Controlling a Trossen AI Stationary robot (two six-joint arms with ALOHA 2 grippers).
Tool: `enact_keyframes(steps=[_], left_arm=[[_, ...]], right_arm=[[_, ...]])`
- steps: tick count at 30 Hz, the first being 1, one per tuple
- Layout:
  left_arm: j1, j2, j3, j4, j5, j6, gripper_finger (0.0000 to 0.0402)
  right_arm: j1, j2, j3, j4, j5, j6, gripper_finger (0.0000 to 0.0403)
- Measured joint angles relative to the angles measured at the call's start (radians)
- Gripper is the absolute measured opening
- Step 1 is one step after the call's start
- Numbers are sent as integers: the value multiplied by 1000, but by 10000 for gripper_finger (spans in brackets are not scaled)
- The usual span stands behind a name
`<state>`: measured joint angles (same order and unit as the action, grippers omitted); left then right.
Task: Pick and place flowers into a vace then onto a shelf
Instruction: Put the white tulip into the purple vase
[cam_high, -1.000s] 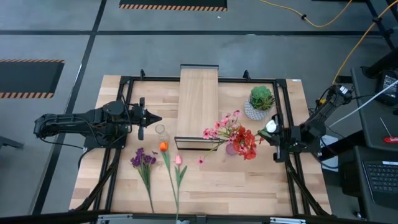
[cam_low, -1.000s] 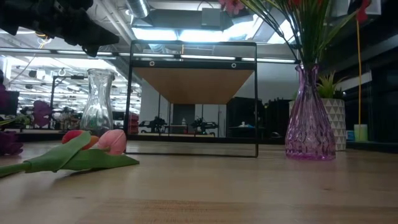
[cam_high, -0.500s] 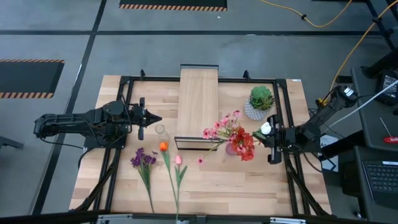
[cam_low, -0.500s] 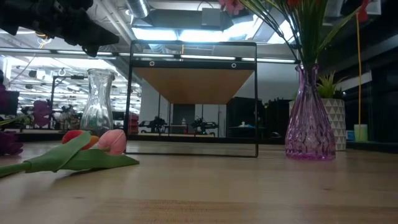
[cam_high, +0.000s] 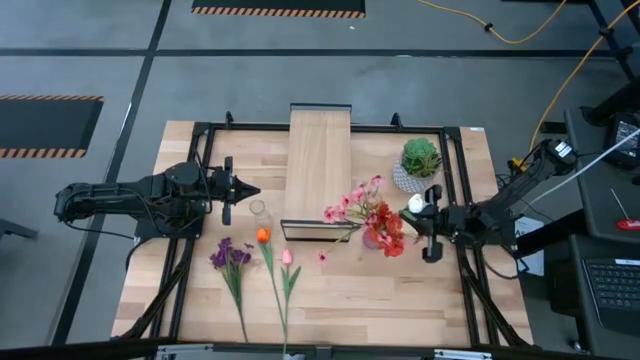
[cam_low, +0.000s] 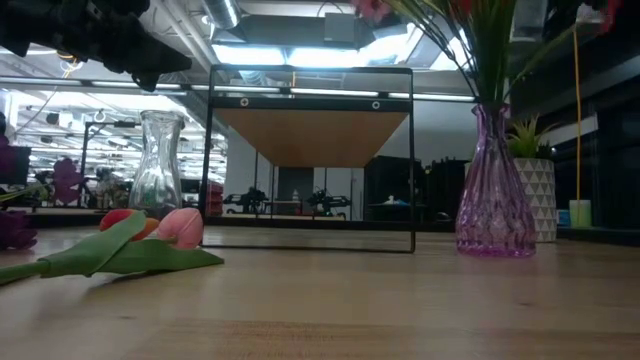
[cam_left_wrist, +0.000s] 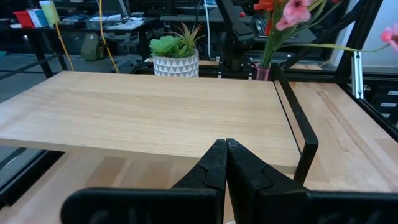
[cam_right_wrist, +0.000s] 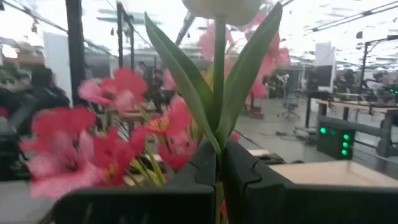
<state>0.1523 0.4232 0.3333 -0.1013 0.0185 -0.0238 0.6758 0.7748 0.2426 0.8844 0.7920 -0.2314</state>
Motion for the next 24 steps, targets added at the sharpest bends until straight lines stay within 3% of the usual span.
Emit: enact_keyframes(steps=[24], left_arm=[[0,0,0,-3,0,-5,4]], right_arm=[[0,221,-1,-1,135,97,3]])
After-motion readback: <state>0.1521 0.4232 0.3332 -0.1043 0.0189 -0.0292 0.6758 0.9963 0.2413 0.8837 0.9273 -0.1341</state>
